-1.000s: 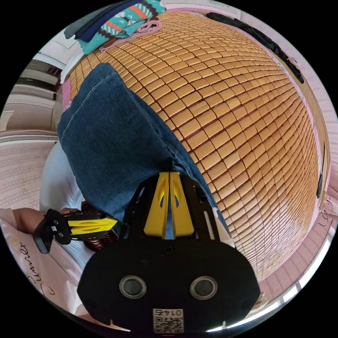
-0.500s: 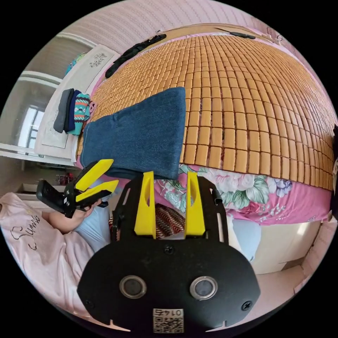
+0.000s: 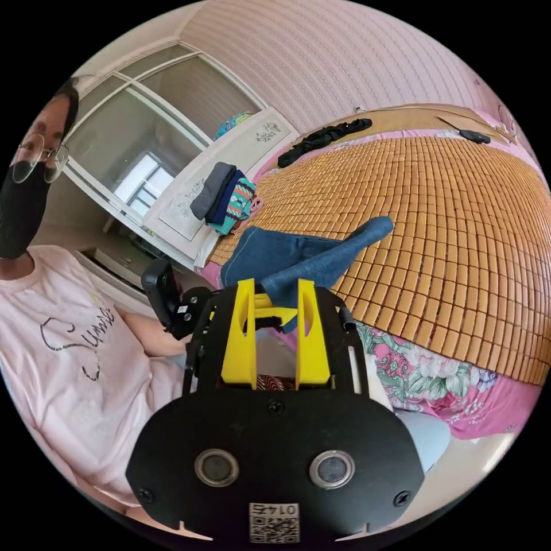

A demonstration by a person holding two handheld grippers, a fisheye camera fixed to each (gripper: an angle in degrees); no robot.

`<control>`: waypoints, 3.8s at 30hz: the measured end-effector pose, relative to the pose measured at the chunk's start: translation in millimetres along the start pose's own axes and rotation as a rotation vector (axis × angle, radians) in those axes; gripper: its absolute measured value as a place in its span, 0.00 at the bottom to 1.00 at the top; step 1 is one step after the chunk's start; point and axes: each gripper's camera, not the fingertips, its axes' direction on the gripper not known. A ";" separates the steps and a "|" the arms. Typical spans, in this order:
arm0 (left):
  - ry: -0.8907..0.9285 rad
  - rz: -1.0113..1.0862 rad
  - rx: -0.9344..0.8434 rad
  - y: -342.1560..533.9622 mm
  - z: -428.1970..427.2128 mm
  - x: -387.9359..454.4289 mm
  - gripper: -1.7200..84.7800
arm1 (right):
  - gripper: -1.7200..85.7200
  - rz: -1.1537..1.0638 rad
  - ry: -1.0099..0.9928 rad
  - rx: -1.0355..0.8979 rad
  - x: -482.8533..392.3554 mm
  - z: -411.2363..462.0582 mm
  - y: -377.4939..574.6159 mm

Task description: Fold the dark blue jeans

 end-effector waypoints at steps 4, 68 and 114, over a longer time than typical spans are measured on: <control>-0.048 0.068 -0.024 17.1 -32.2 27.9 0.05 | 0.19 0.235 -0.085 0.182 34.8 -35.1 26.4; -0.018 -0.547 -0.031 -14.9 -55.3 -291.8 0.21 | 0.21 0.194 0.210 -0.112 -53.3 21.1 -44.3; 0.265 -0.356 -0.080 -106.2 25.7 -171.4 0.07 | 0.05 -0.254 0.304 0.036 -206.4 -149.6 -51.9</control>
